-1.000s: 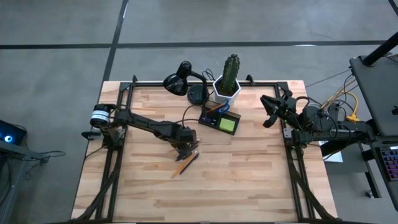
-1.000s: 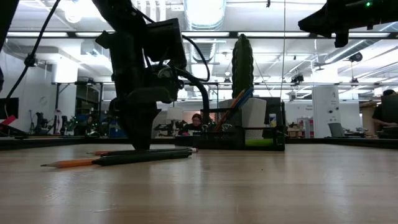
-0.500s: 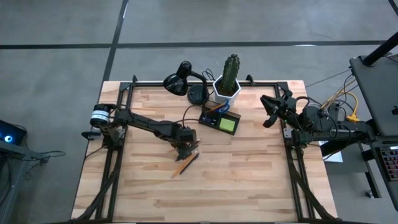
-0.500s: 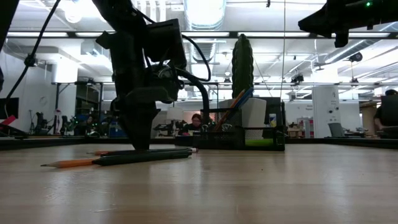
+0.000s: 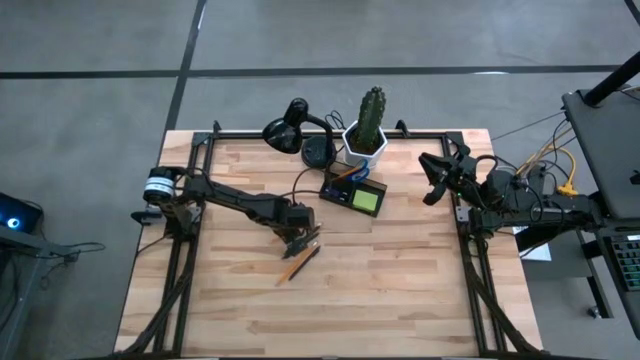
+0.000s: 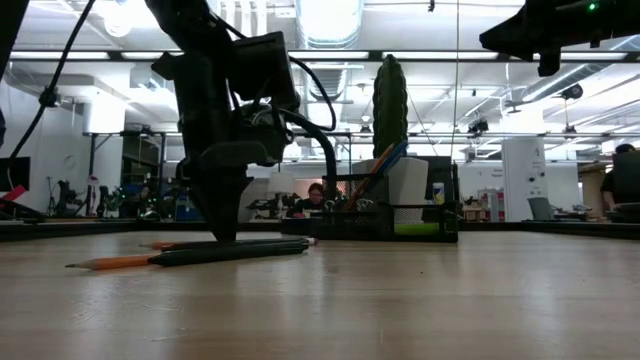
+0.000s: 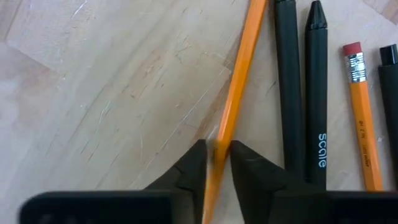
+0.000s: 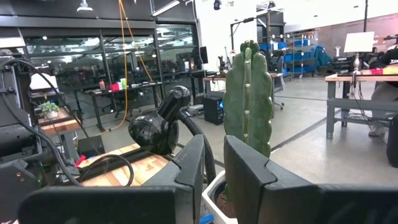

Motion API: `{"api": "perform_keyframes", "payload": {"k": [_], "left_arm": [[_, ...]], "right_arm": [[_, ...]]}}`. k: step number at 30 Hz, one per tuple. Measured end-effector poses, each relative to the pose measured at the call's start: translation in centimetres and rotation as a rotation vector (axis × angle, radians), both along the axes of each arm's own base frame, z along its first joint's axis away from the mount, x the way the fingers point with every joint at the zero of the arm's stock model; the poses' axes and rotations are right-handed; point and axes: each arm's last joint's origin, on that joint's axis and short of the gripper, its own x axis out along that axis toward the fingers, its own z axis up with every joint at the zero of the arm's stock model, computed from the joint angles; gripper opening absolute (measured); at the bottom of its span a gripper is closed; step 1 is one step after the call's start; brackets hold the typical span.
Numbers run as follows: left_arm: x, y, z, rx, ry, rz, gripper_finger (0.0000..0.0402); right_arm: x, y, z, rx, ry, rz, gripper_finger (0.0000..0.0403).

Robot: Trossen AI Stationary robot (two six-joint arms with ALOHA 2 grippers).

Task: Pick and place office supplies into organizer
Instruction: Put the top orange pencil into the black desk organizer

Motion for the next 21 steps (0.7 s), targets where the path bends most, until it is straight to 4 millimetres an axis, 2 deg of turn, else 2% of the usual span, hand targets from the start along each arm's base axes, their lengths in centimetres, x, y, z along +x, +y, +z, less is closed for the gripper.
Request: {"api": "perform_keyframes", "payload": {"k": [5,21], "left_arm": [[0.00,-0.01,0.00,-0.004,0.000,0.001,0.0009],[0.02,-0.06,0.43,-0.014,-0.007,-0.003,0.0002]], "right_arm": [[0.00,0.00,0.00,0.000,0.000,0.000,0.0053],[0.00,0.00,0.00,-0.003,0.002,-0.001,0.0053]]}}
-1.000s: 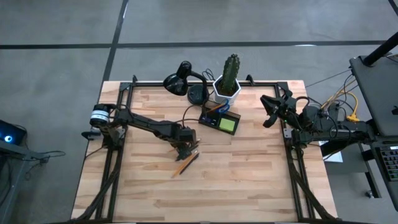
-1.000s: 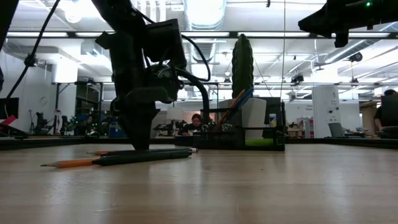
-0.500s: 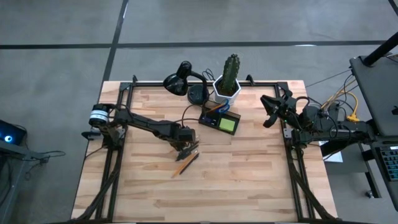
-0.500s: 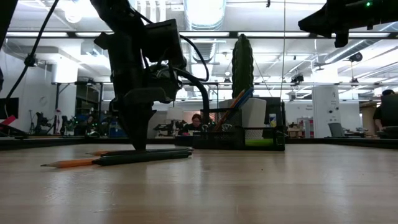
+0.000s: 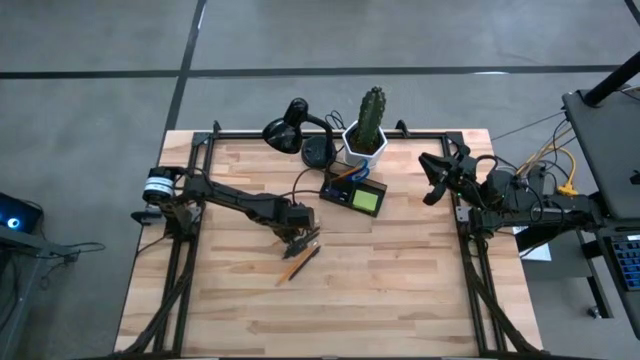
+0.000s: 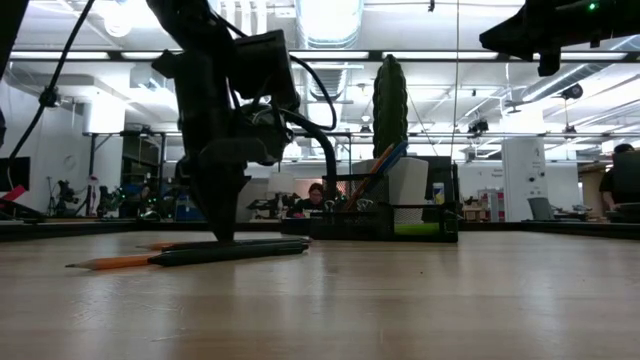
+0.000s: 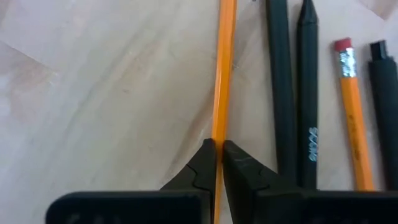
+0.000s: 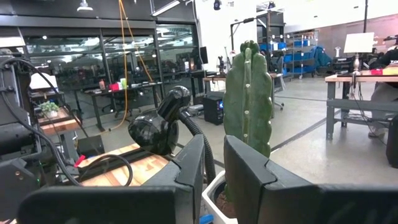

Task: Pick and place office supplies into organizer
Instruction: Put the top orange pencil into the black desk organizer

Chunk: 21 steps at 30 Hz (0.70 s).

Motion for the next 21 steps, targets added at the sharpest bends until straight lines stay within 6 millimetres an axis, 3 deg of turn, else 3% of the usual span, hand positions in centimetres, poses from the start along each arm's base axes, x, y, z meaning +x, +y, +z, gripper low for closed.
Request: {"api": "perform_keyframes", "payload": {"k": [15,21], "left_arm": [[-0.1,0.0,0.9,0.007,-0.033,-0.020,0.0002],[-0.3,-0.2,1.2,-0.074,-0.028,-0.038,0.0001]], "right_arm": [[0.0,0.0,0.0,0.001,-0.001,0.000,0.0053],[0.0,0.0,0.0,0.003,-0.002,0.000,0.0053]]}}
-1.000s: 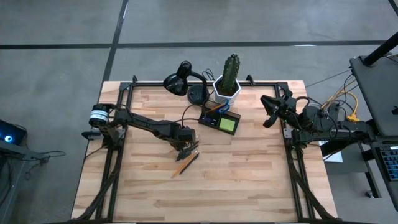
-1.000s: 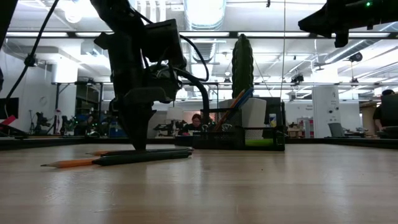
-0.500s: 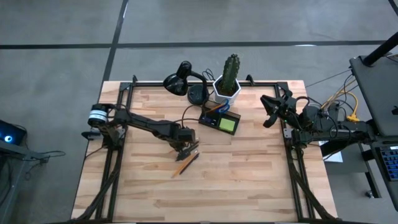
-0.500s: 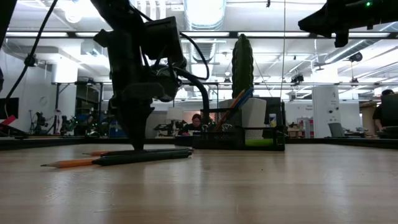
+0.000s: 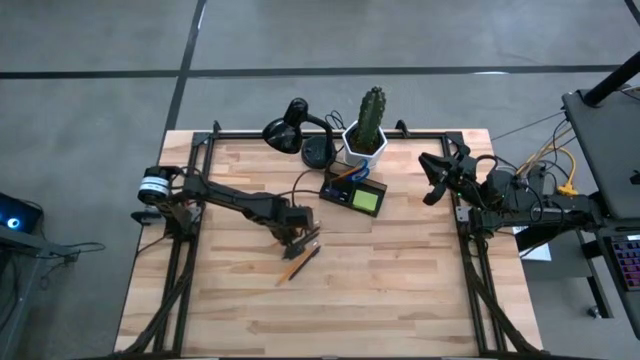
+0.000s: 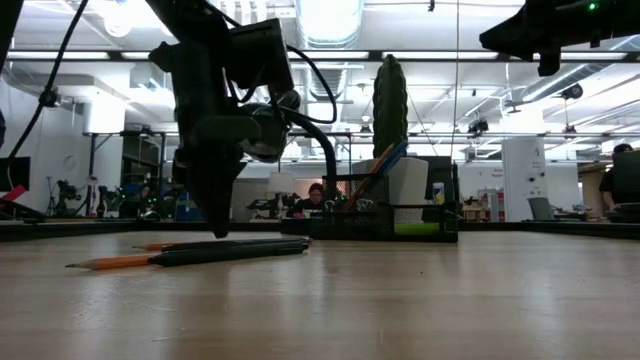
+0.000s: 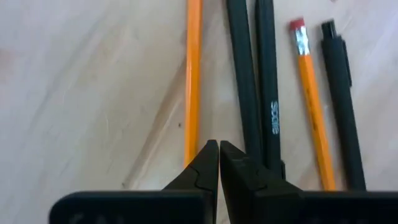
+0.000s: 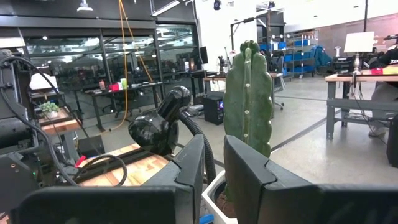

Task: Pick and place office supplies into organizer
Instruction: Put the top orange pencil into the black desk organizer

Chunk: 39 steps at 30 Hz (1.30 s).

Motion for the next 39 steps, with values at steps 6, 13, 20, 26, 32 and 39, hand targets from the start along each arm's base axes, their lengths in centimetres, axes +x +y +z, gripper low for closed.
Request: {"api": "perform_keyframes", "payload": {"k": [6,13,20,26,32,39], "left_arm": [[-0.5,-0.1,-0.1,-0.028,0.049,-0.008,0.0029],[-1.0,-0.1,-0.3,-0.050,0.098,0.014,0.0118],[-1.3,-0.2,-0.7,-0.069,0.130,0.012,0.0145],[-1.5,-0.1,-1.0,-0.067,0.140,0.012,0.0143],[-1.5,-0.1,-1.0,-0.065,0.142,0.012,0.0108],[-1.6,-0.2,-1.1,-0.070,0.139,0.010,0.0046]], "right_arm": [[0.0,0.0,0.0,0.000,0.000,0.000,0.0053],[0.0,0.0,0.0,0.000,0.000,0.000,0.0053],[0.0,0.0,0.0,0.000,0.000,0.000,0.0053],[0.0,0.0,0.0,-0.001,0.001,0.000,0.0053],[0.0,0.0,0.0,-0.001,0.001,0.000,0.0053],[0.0,0.0,0.0,0.000,0.001,0.000,0.0053]]}}
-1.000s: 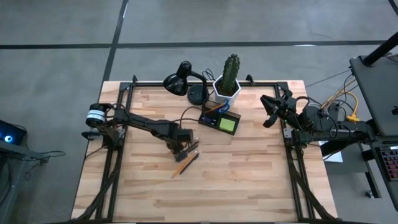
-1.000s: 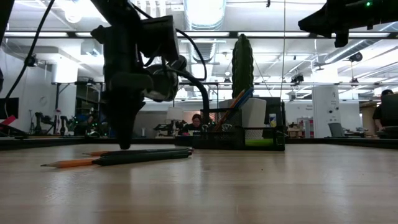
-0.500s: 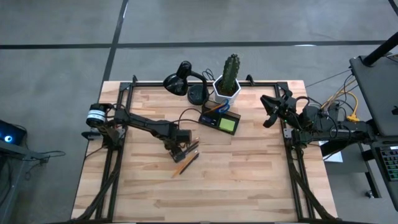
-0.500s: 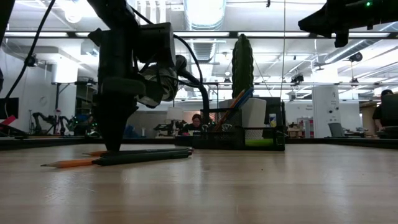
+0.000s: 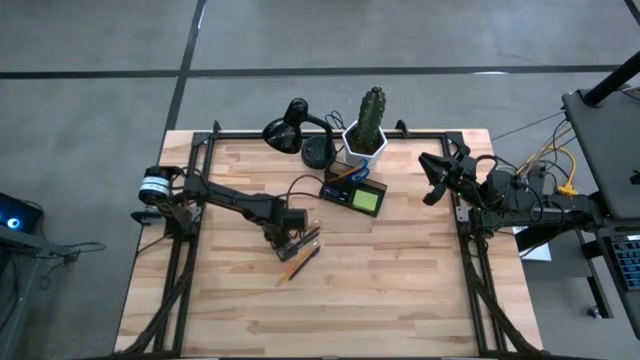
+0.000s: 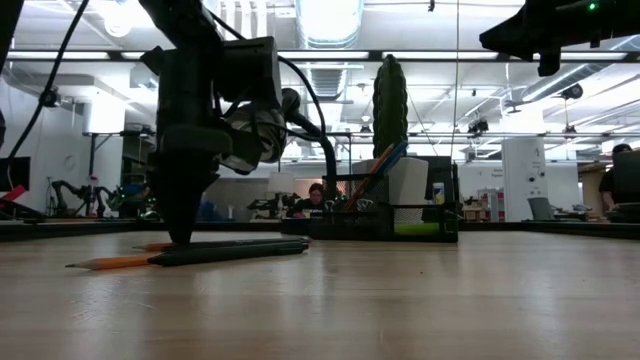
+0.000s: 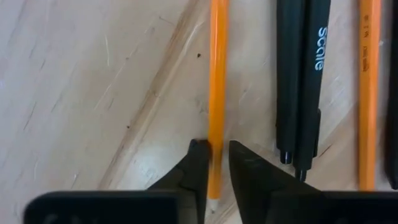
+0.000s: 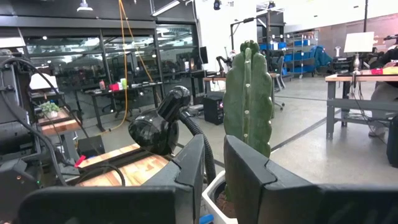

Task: Pick and place office supplies into organizer
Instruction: Put the top orange pencil into the black desk organizer

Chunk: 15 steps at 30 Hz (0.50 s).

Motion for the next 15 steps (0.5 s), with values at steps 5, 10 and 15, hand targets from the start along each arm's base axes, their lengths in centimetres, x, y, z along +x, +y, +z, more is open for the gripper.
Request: {"api": "perform_keyframes", "payload": {"k": [5,10,15], "left_arm": [[-0.08,0.00,-0.10,-0.001,0.005,0.000,0.0008],[-0.11,0.01,-0.11,-0.001,0.005,0.000,0.0008],[-0.12,0.01,-0.11,0.000,0.005,0.000,0.0004]], "right_arm": [[0.00,0.00,0.00,0.000,0.000,0.000,0.0053],[0.00,0.00,0.00,0.000,0.000,0.000,0.0053],[0.00,0.00,0.00,0.000,0.000,0.000,0.0053]]}}
